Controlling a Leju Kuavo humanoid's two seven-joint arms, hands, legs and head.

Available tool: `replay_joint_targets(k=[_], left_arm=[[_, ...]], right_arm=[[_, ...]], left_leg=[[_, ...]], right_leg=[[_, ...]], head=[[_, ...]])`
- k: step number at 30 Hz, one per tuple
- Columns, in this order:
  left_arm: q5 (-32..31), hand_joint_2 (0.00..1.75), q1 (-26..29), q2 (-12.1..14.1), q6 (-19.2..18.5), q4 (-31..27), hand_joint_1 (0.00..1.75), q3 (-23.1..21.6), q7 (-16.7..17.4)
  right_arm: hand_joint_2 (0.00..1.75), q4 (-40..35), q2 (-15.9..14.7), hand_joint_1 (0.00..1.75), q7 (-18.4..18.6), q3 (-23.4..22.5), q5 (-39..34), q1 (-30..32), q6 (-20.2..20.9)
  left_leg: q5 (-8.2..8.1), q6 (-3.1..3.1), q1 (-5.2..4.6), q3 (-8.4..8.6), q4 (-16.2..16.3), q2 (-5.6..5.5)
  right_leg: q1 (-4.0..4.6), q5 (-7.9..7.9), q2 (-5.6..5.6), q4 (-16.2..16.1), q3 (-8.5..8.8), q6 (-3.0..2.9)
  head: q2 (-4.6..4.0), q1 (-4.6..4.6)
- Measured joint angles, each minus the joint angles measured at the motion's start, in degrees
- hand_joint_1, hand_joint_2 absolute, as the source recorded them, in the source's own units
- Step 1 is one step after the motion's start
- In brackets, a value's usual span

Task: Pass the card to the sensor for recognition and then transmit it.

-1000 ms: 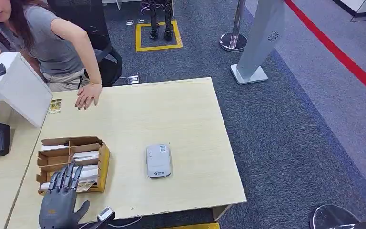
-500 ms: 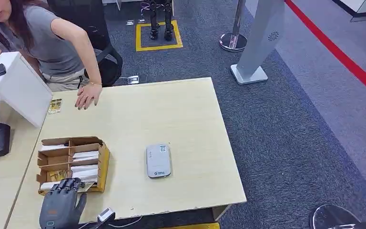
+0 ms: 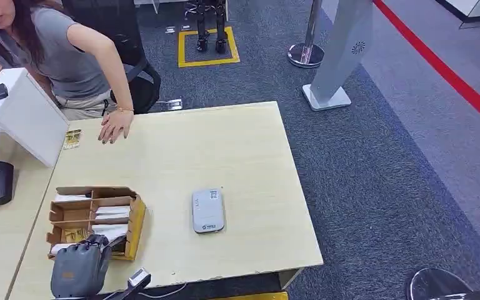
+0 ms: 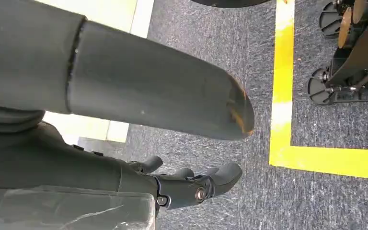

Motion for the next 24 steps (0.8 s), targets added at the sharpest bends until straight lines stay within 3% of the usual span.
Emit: replay_joint_targets(k=[9,11,15,18,24], left_arm=[[-5.0,1.75,-0.1,0.0,1.5,0.0,1.75,0.0,1.1],[-6.3,1.75,-0.2,0.4,2.6,-0.1,1.75,-0.1,3.2],[-7.1,1.75,-1.8,4.6,4.9,-2.3,1.75,-2.1,8.5],[-7.1,1.75,-3.0,6.1,5.4,-5.4,1.75,-2.2,6.2],[-7.1,1.75,-5.4,6.6,7.9,-12.6,1.75,-1.3,-2.3]], right_arm=[[0.00,0.0,0.0,0.00,-0.3,0.0,0.4,0.0,0.0],[0.00,0.0,0.0,0.00,-0.3,0.0,0.6,0.0,0.0],[0.00,0.0,0.0,0.00,-0.3,0.0,0.8,-0.1,0.0],[0.00,0.0,0.0,0.00,-0.5,0.0,0.9,-0.1,0.1],[0.00,0.0,0.2,0.00,-1.0,0.0,0.8,-0.2,0.3]], left_leg=[[0.00,0.00,0.00,0.00,0.0,0.00],[0.01,0.00,0.02,0.00,0.0,0.00],[0.04,-0.02,0.03,0.00,0.0,-0.01],[0.07,-0.05,0.04,0.00,0.0,-0.01],[0.09,-0.02,0.02,0.00,0.0,-0.01]], right_leg=[[0.00,0.00,0.00,0.0,0.00,0.00],[0.00,0.00,0.00,0.0,-0.03,-0.01],[0.00,0.02,-0.02,0.0,-0.03,-0.03],[0.06,0.03,-0.01,0.0,-0.02,-0.04],[0.05,0.05,-0.01,0.0,0.00,-0.03]], head=[[0.00,0.00],[0.00,0.00],[0.00,0.02],[0.00,0.00],[0.00,0.00]])
